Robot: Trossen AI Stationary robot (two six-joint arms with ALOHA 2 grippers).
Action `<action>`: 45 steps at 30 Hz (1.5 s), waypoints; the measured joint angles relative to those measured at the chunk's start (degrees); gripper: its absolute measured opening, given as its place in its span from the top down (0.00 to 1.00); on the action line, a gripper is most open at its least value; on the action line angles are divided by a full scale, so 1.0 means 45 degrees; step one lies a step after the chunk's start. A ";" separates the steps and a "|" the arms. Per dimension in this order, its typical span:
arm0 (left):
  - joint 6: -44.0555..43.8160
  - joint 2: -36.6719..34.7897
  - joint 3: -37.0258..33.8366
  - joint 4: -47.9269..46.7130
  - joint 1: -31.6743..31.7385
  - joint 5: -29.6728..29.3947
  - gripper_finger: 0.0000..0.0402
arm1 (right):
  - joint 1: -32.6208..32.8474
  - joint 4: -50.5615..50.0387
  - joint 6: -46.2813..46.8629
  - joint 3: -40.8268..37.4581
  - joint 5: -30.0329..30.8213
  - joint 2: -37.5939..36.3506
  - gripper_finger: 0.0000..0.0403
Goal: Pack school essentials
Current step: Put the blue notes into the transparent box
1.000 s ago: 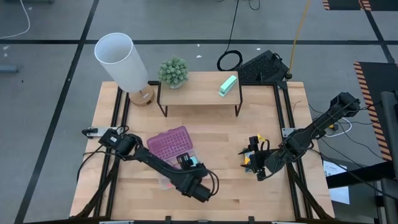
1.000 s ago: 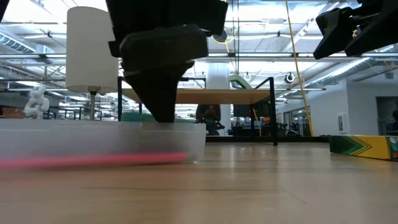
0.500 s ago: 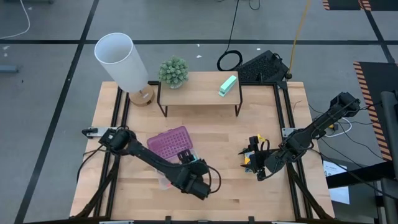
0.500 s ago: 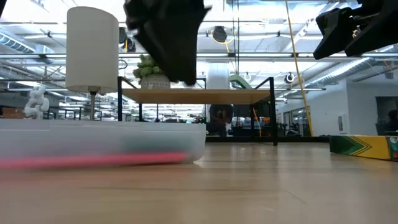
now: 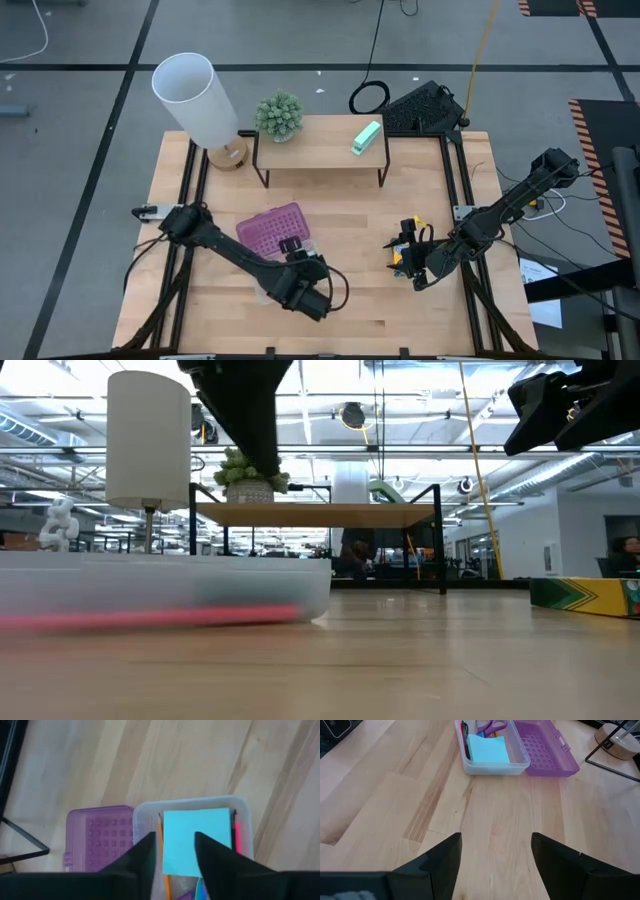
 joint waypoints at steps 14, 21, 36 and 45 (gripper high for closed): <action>-0.0678 -0.1477 -0.2766 0.2365 -0.0900 -0.0200 0.98 | 0.0010 -0.0099 0.0322 0.0000 -0.0053 0.0005 0.42; -0.0596 -0.3210 -0.6273 0.5890 -0.0835 0.0435 0.99 | 0.0010 -0.0097 0.0330 0.0000 -0.0053 0.0005 0.42; 0.0150 -0.3657 -0.9227 0.8849 0.0294 0.1573 0.99 | 0.0010 -0.0089 0.0343 0.0000 -0.0024 0.0005 0.42; 0.0305 -0.4061 -0.9238 0.8716 0.0225 0.1273 0.99 | 0.0010 -0.0322 0.0335 0.0000 -0.0009 0.0005 0.42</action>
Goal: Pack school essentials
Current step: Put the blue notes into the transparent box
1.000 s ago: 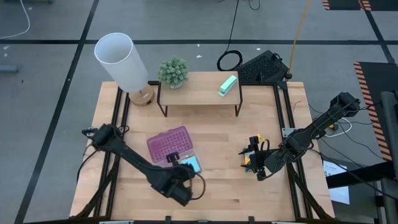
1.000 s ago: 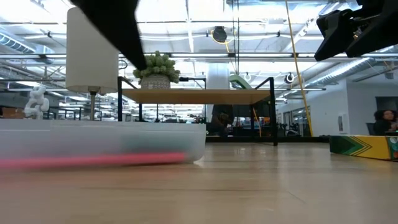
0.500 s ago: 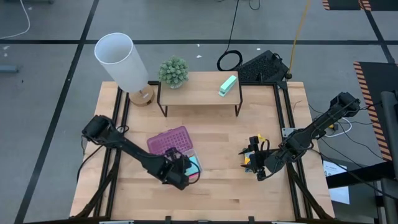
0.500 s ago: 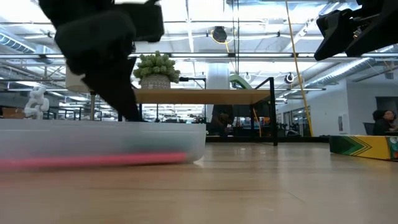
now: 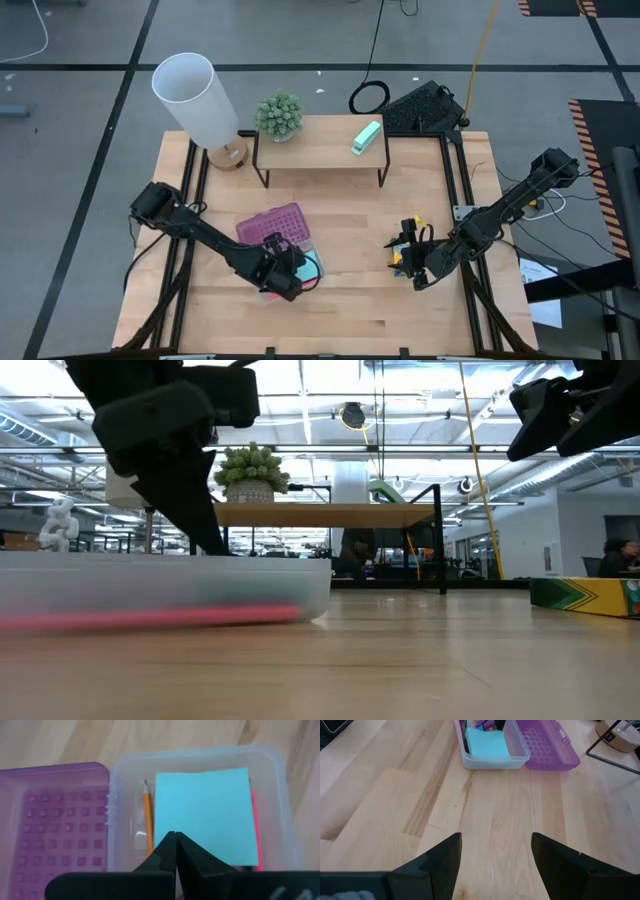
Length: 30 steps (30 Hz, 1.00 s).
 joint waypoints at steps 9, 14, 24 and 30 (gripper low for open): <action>-0.0064 -0.0098 0.0000 -0.0610 0.0065 0.0078 1.00 | 0.0000 -0.0013 0.0000 0.0000 0.0004 0.0000 0.42; -0.0112 -0.0043 -0.0005 -0.0618 0.0112 0.0097 1.00 | 0.0000 -0.0012 0.0000 0.0000 0.0009 0.0000 0.42; -0.0504 -0.0043 -0.1270 0.0797 0.0107 0.0089 1.00 | 0.0000 -0.0011 0.0000 0.0000 0.0009 0.0000 0.42; -0.0212 -0.0043 -0.1418 0.1312 0.0092 -0.0117 1.00 | 0.0000 -0.0011 0.0000 0.0000 0.0009 0.0000 0.42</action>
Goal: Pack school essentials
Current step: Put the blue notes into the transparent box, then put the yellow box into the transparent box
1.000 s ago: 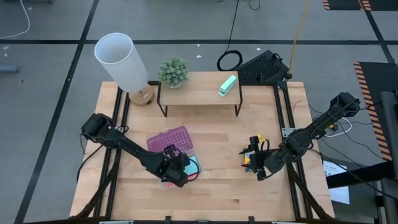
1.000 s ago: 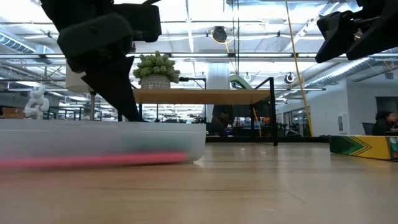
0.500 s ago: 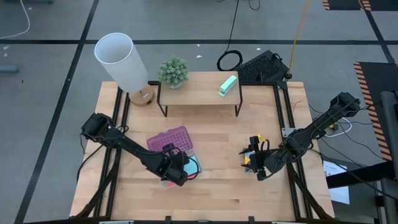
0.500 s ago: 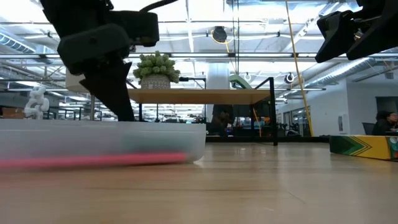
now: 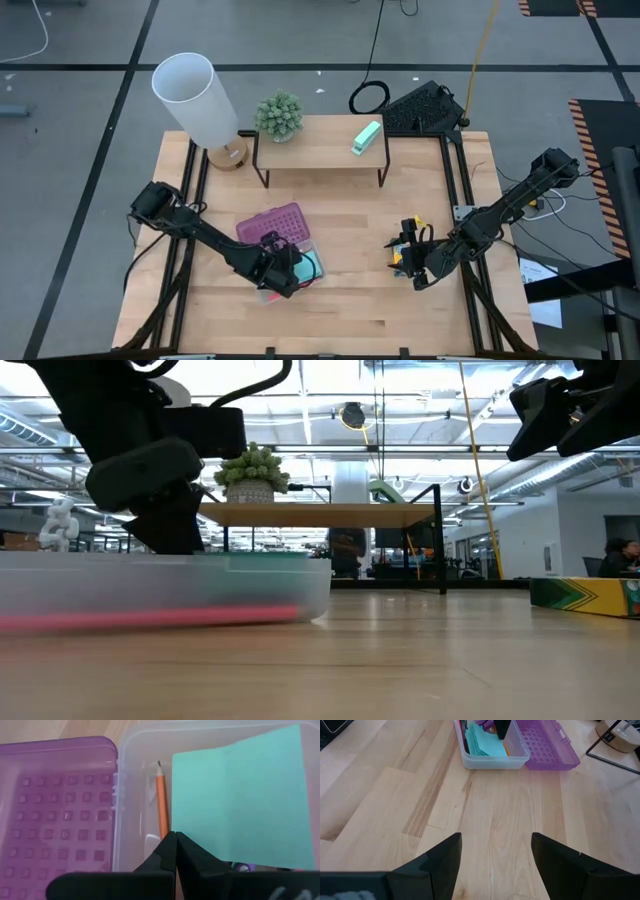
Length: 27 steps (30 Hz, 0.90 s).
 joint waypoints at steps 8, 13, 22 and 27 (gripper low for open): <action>-0.0019 -0.0720 -0.0013 -0.0024 -0.0040 -0.0130 1.00 | 0.0000 -0.0002 0.0003 0.0000 0.0000 0.0000 0.42; 0.0204 -0.1475 -0.0010 0.0165 -0.0148 -0.0908 0.99 | 0.0000 -0.0002 0.0053 0.0000 0.0000 0.0000 0.42; 0.3027 -0.1928 -0.0010 0.2970 -0.0126 -0.1827 0.98 | 0.0000 -0.0486 0.2155 0.0000 -0.0024 0.0000 0.42; 0.5210 -0.1933 -0.0010 0.4958 0.0360 -0.1231 0.98 | 0.0000 -0.1297 0.4763 0.0000 -0.0429 0.0000 0.42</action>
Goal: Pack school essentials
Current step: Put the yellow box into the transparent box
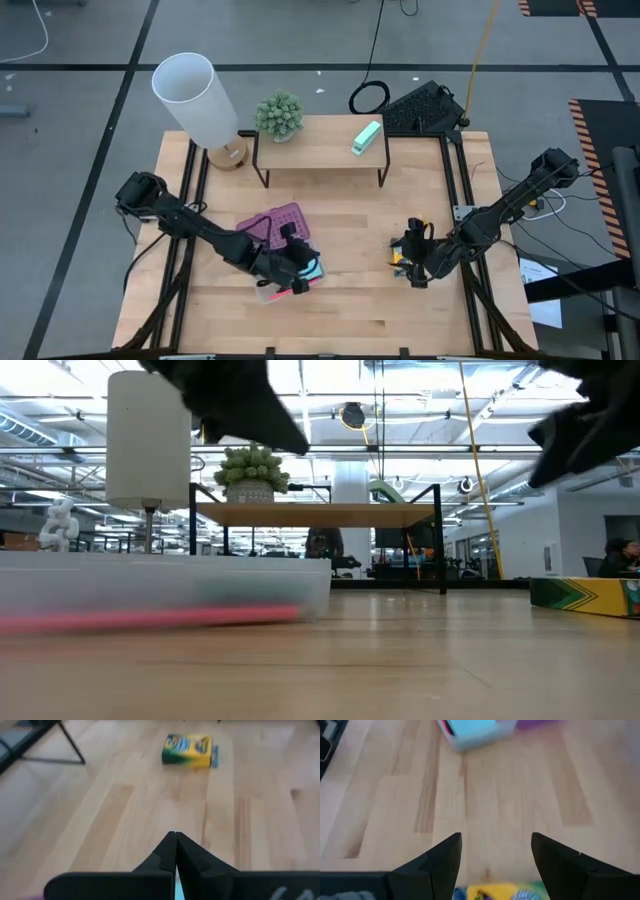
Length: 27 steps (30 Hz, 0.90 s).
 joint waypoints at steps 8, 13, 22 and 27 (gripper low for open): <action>0.1138 0.0005 0.0000 0.1158 0.0546 0.0969 0.98 | 0.0005 -0.2875 0.6315 0.0000 -0.0177 0.0000 0.42; 0.1634 0.0010 0.0000 0.1523 0.0580 0.0913 0.98 | 0.0426 -0.3781 1.0147 -0.0005 0.0470 0.0134 0.42; 0.1627 0.0397 0.0005 0.1583 0.0530 0.0925 0.98 | 0.1030 -0.5352 1.4329 -0.0005 0.0003 0.1277 0.42; 0.1595 0.0958 0.0005 0.1692 0.0535 0.0988 0.98 | 0.0859 -0.7708 1.5578 -0.0007 -0.0967 0.1796 0.42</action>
